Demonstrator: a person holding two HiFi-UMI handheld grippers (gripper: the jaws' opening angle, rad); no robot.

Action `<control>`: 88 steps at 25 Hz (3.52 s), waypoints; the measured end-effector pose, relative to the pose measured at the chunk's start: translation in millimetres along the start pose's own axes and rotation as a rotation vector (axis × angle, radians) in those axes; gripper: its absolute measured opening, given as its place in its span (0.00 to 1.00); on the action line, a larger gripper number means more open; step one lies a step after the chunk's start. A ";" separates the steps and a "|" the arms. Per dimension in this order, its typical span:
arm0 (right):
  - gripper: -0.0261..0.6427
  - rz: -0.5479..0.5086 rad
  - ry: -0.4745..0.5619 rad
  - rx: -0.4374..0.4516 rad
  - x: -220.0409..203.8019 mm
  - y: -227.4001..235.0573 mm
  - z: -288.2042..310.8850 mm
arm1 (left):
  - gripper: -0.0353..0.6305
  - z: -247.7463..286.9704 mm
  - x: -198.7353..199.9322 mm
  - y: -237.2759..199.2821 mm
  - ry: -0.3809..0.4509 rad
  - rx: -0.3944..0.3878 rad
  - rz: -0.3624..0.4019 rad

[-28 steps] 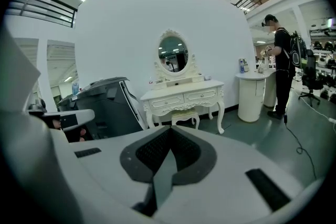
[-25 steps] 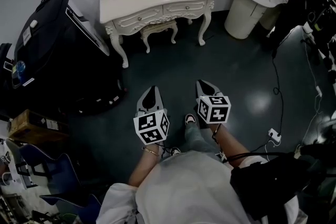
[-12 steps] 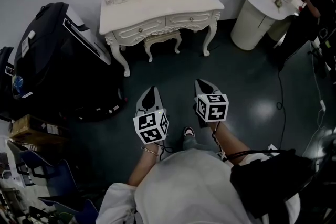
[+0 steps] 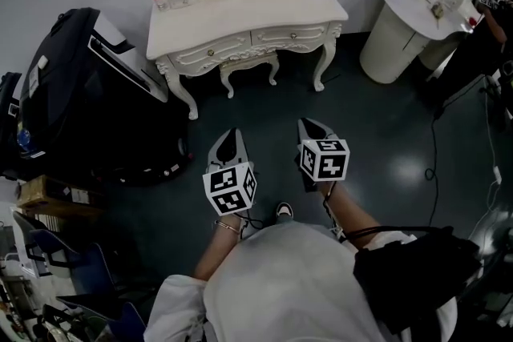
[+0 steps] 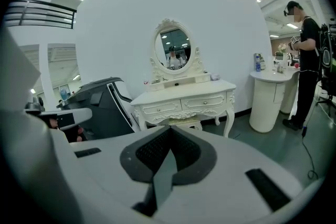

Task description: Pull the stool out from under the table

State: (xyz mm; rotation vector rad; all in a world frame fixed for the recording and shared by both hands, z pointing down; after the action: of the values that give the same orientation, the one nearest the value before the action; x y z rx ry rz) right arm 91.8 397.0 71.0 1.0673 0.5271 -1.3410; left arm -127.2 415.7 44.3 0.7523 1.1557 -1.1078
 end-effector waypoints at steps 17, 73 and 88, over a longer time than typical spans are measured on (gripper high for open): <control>0.04 0.089 -0.042 0.024 14.8 69.0 34.8 | 0.06 56.9 5.7 34.0 -0.065 0.030 0.009; 0.04 0.024 -0.168 0.032 160.1 103.3 332.2 | 0.06 366.2 38.8 -90.2 -0.175 0.046 -0.105; 0.04 0.031 -0.152 0.065 74.4 165.7 444.0 | 0.06 455.0 -85.7 -96.5 -0.145 0.054 -0.167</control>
State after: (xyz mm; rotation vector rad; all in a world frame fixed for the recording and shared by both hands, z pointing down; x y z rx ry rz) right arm 149.9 -37.3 266.3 1.0127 0.3550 -1.4075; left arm -73.9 -3.0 257.7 0.6146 1.0836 -1.3162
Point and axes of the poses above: the fingertips, and each gripper's own axes: z forward along the fingers, y to its right, x out of its top, the point moved 8 cm from there along -z, backward along the fingers, and after that the axes turned 7 degrees about z, right-handed, at the moved point
